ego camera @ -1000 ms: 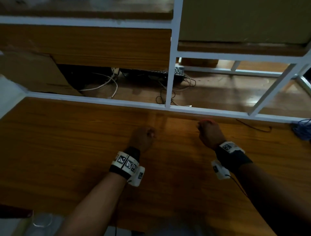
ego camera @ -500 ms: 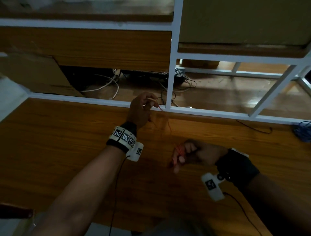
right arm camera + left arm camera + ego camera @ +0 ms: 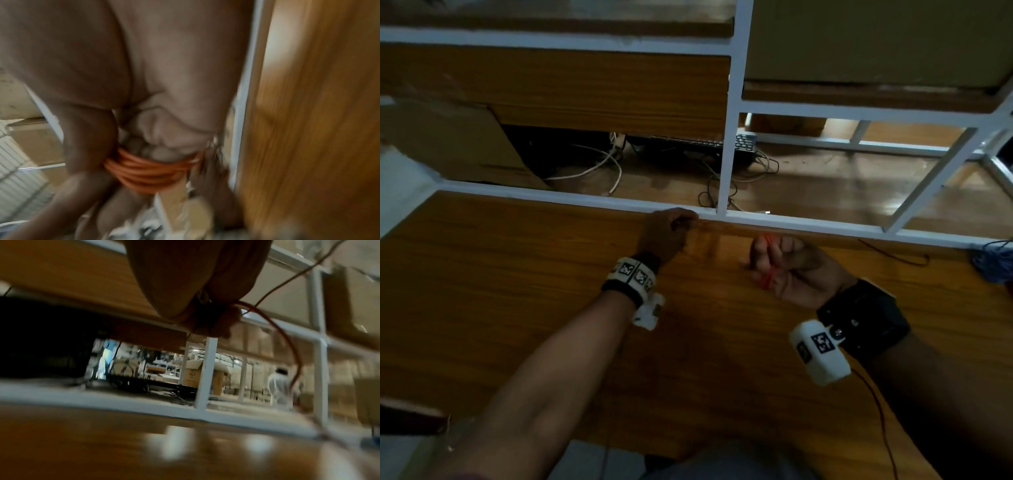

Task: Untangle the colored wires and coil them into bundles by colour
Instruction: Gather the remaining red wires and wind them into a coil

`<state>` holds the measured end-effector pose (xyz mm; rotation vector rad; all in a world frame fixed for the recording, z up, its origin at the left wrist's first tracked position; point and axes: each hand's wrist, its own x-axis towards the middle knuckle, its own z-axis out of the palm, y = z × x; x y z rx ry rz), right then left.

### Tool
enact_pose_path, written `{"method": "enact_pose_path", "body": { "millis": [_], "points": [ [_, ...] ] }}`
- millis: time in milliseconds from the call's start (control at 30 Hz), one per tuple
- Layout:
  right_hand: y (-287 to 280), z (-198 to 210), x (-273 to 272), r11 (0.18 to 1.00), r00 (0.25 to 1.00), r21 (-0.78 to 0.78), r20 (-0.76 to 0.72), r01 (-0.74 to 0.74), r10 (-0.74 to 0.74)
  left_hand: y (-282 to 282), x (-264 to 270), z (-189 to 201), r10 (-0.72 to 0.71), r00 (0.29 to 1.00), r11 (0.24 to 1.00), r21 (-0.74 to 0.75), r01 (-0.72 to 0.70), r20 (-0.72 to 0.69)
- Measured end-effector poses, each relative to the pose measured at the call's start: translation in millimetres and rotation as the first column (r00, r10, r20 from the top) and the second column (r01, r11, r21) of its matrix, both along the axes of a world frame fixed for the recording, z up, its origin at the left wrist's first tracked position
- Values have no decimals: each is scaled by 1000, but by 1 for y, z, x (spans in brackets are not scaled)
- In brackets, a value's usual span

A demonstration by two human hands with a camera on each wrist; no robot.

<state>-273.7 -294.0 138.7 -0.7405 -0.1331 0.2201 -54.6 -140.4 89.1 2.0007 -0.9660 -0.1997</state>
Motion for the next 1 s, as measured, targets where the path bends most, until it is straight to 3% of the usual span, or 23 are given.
{"method": "enact_pose_path", "body": {
  "millis": [100, 167, 267, 333, 367, 400, 433, 467, 500, 533, 600, 667, 733, 800, 933, 1000],
  "points": [
    [22, 23, 26, 983, 985, 113, 82, 144, -154, -17, -31, -5, -50, 985, 999, -22, 48, -163],
    [20, 40, 44, 944, 953, 197, 97, 265, -288, -27, -53, -12, -72, 948, 992, -122, 35, -310],
    [-10, 50, 70, 791, 815, 241, -3, 563, -580, -25, -71, -26, -116, 717, 921, -345, -182, -687],
    [-34, 39, 88, 703, 706, 67, -86, 708, -703, -17, -81, -30, -172, 604, 887, -389, -249, -778],
    [-43, 29, 96, 634, 634, -144, -53, 760, -771, -14, -85, -30, -242, 563, 876, -428, -224, -790],
    [-50, 13, 99, 515, 581, -402, 53, 757, -812, -12, -89, -29, -319, 516, 861, -470, -192, -795],
    [-56, -5, 101, 337, 567, -627, 206, 702, -798, -10, -89, -24, -355, 483, 859, -483, -169, -800],
    [-61, -25, 101, 123, 567, -758, 361, 641, -740, -7, -86, -18, -361, 472, 868, -474, -144, -804],
    [-60, -39, 99, -49, 612, -813, 475, 580, -632, -3, -79, -12, -354, 483, 881, -460, -116, -801],
    [-57, -47, 96, -124, 712, -859, 485, 497, -508, 3, -70, -6, -363, 490, 885, -458, -86, -793],
    [-53, -52, 81, -251, 887, -920, 366, 301, -281, 20, -51, 3, -395, 470, 891, -455, -14, -789],
    [-56, -50, 66, -355, 965, -923, 214, 149, -151, 39, -32, 5, -396, 456, 912, -397, 97, -797],
    [-61, -46, 56, -414, 987, -906, 133, 85, -88, 51, -20, 6, -388, 467, 921, -316, 228, -795],
    [-66, -44, 52, -491, 994, -871, 74, 28, -75, 56, -12, 10, -365, 526, 928, -254, 274, -768],
    [-73, -46, 53, -596, 975, -793, 8, -130, -223, 49, -5, 22, -274, 679, 961, -167, 220, -682],
    [-71, -43, 55, -603, 966, -770, -64, -209, -252, 39, -6, 26, -232, 745, 973, -148, 178, -626]
  ]
}}
